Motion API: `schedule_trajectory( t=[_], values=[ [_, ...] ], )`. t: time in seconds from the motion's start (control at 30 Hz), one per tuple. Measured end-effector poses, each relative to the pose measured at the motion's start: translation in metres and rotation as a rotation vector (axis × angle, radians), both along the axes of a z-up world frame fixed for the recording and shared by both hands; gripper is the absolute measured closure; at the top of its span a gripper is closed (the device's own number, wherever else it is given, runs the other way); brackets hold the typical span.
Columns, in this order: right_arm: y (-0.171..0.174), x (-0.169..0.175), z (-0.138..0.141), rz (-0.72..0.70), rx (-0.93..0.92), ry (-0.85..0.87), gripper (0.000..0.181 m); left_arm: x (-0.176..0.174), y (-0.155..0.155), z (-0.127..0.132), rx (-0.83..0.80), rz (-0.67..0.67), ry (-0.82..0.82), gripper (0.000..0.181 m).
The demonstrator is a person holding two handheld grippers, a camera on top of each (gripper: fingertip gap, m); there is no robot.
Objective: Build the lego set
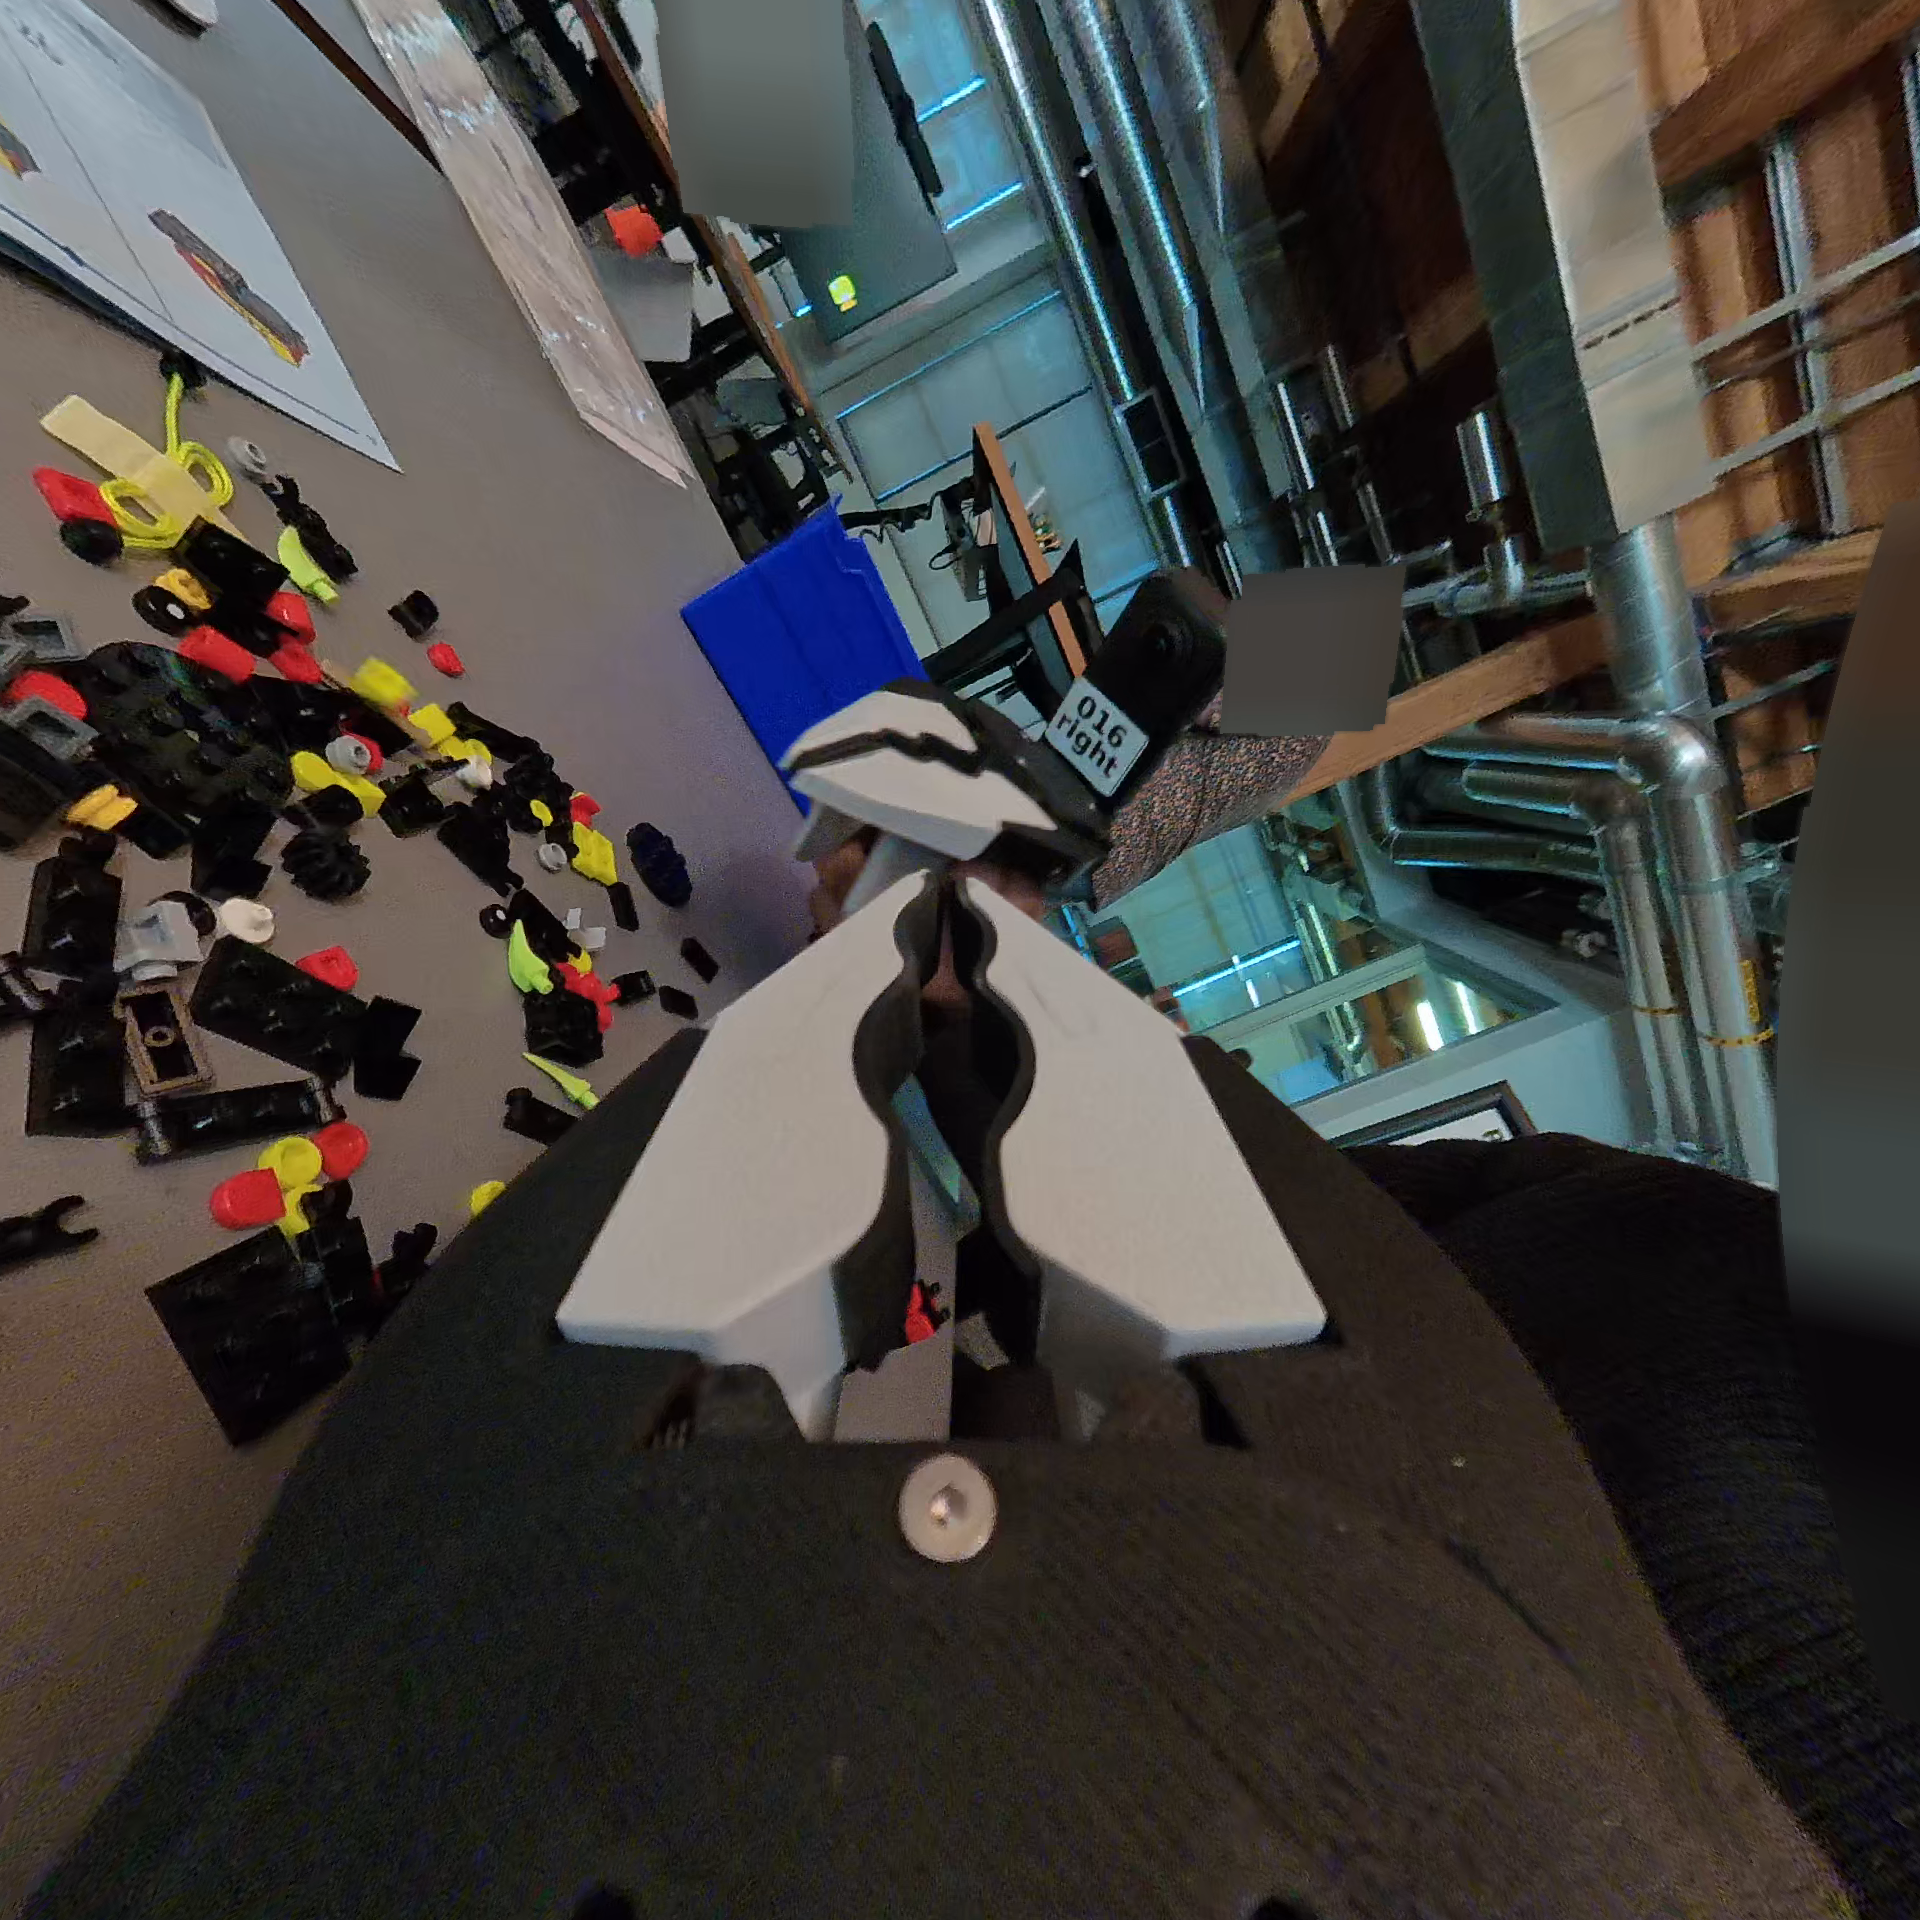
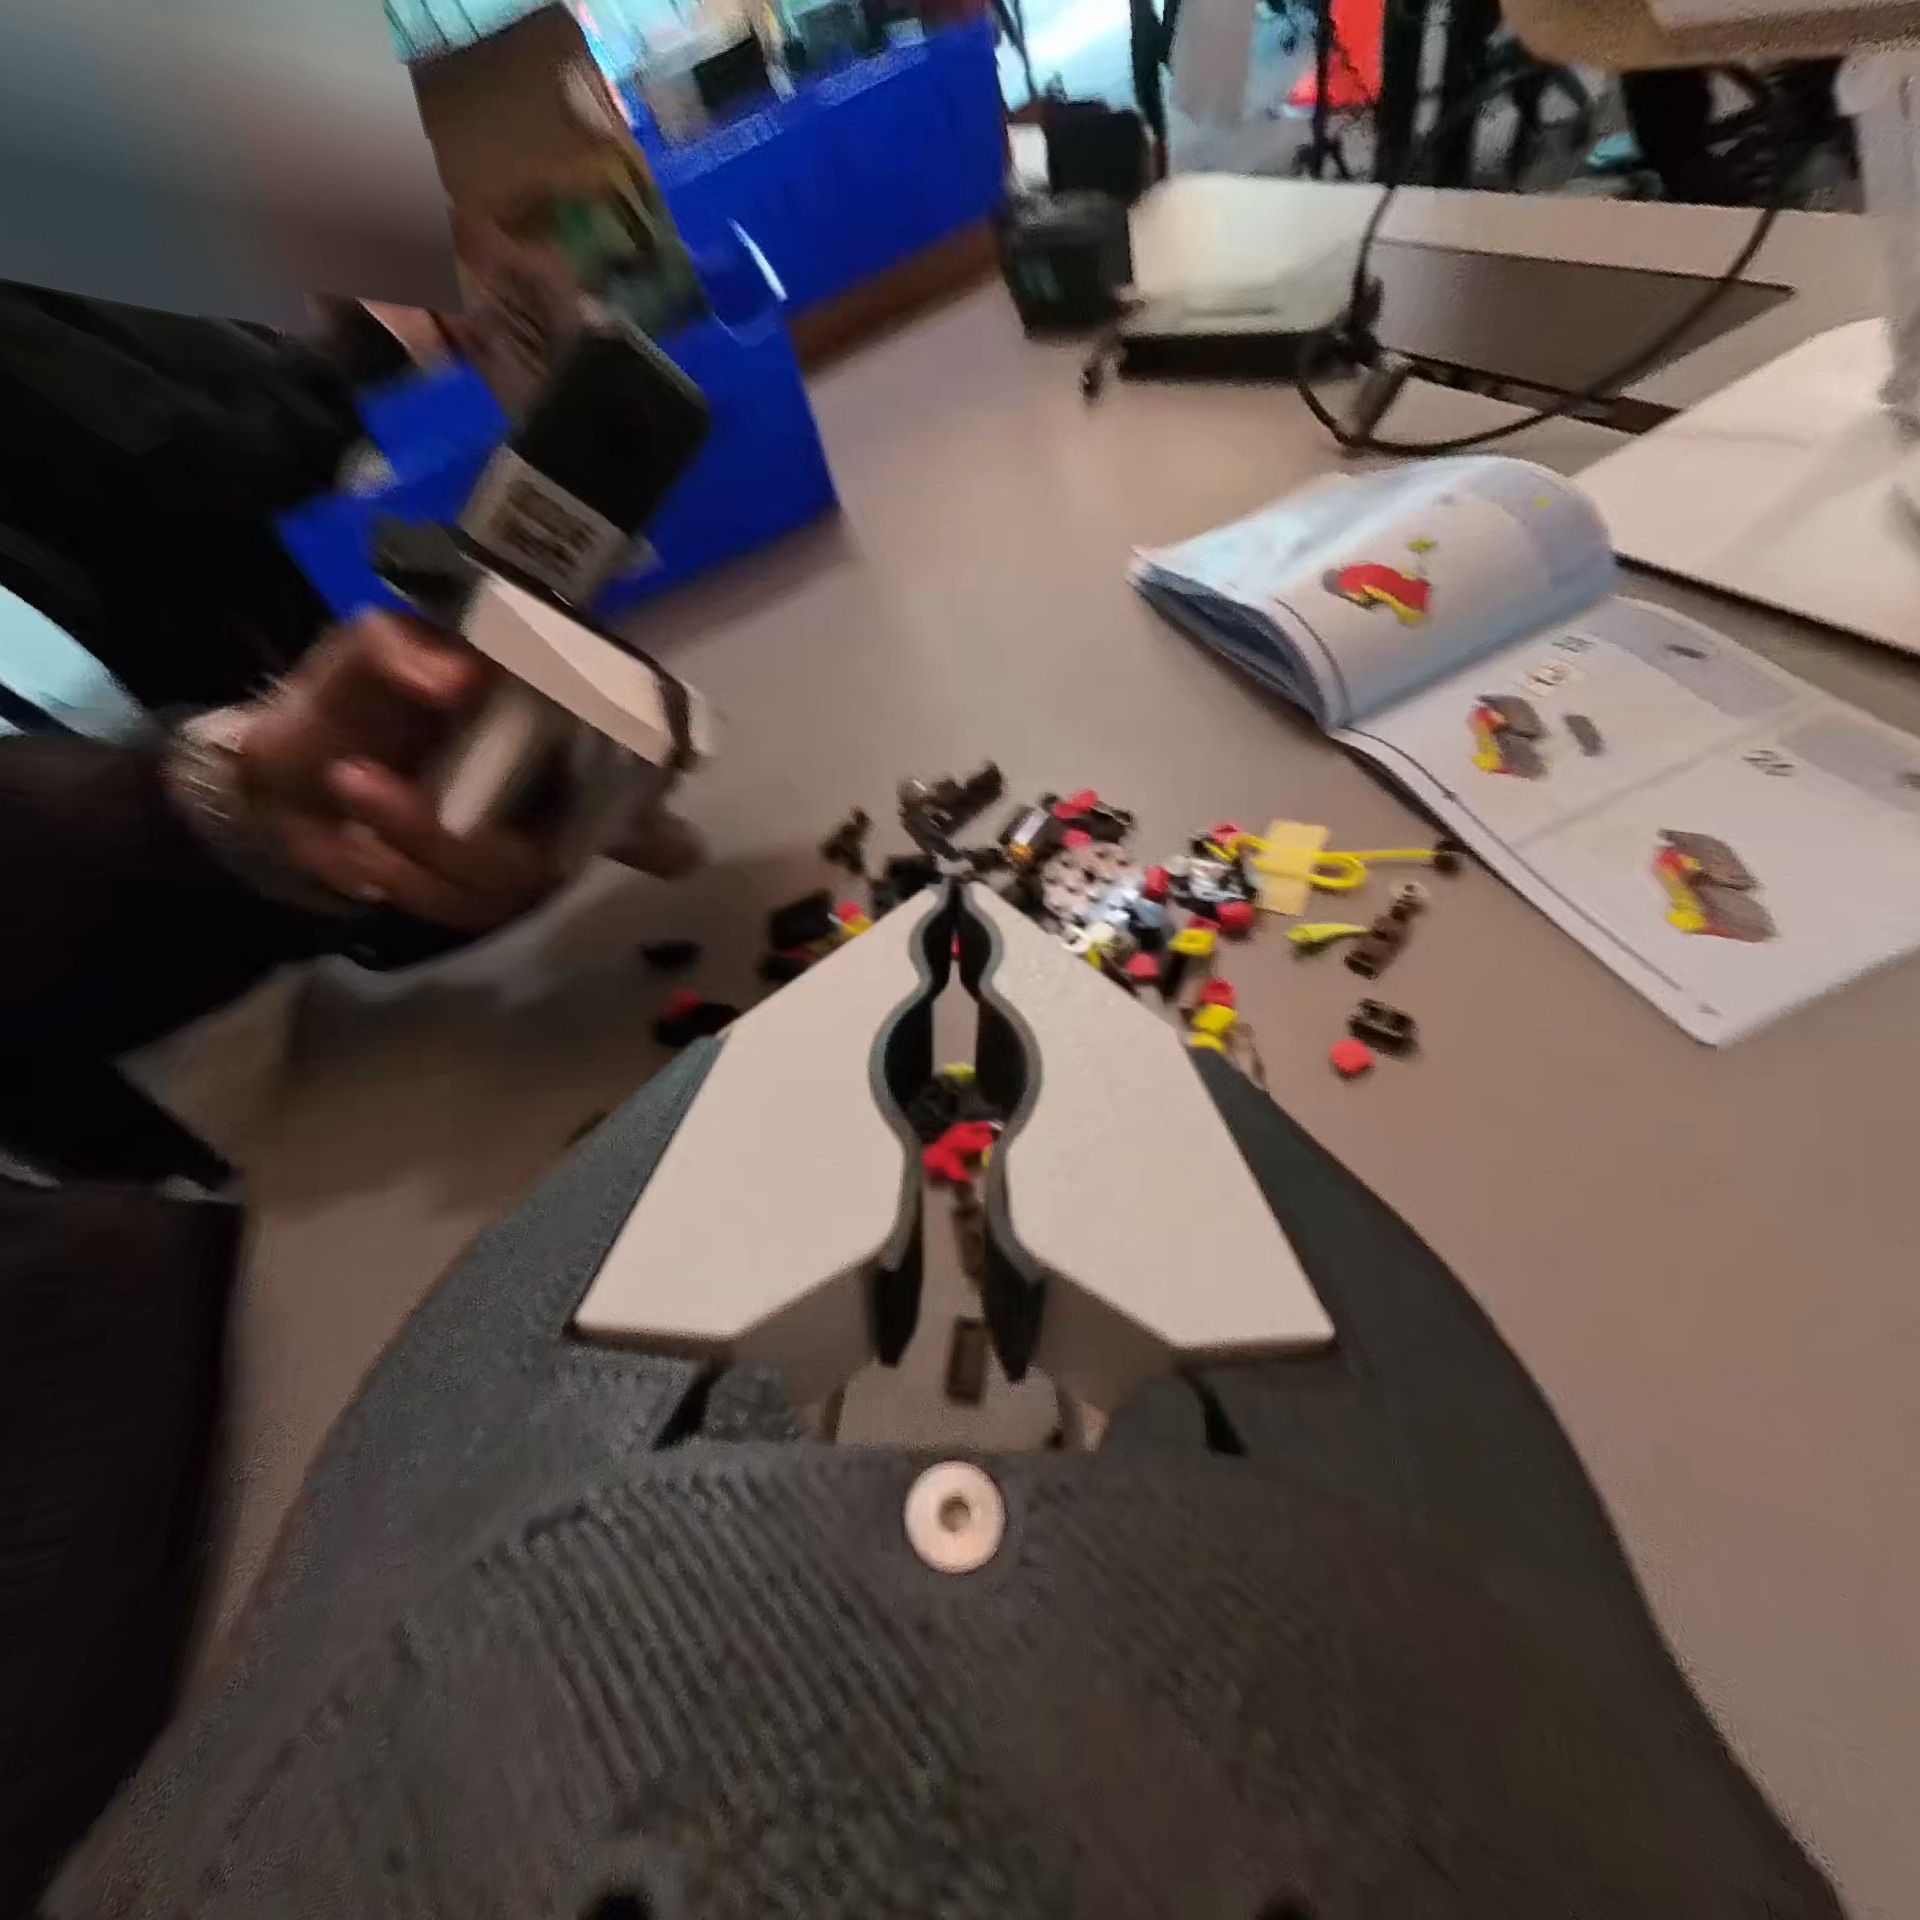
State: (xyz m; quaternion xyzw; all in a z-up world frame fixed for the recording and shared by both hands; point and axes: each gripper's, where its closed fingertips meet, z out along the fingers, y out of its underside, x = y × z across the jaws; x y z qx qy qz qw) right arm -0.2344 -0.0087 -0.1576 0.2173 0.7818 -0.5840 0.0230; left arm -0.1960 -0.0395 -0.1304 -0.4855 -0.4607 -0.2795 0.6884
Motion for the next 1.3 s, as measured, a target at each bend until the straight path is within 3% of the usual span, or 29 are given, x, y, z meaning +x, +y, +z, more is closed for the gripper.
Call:
schedule_trajectory(
  t=[0.1,0.4,0.67,1.1,1.3],
  values=[
    [0.004,0.0,0.004,-0.006,-0.05,-0.072,0.181,0.001,0.002,-0.006,-0.064,0.001,0.016,0.181],
    [0.015,-0.034,-0.024,-0.145,0.186,0.094,0.181,-0.004,-0.001,-0.008,-0.06,0.026,0.001,0.181],
    [-0.015,-0.057,-0.074,-0.026,0.465,0.136,0.167,-0.004,-0.001,-0.007,-0.044,0.029,-0.008,0.181],
    [-0.026,-0.06,-0.079,0.028,0.394,-0.003,0.179,-0.006,-0.005,-0.006,-0.017,0.027,-0.022,0.181],
    [-0.029,-0.052,-0.048,0.059,0.231,-0.047,0.18,-0.007,-0.009,-0.005,-0.033,0.044,-0.007,0.181]
  ],
)
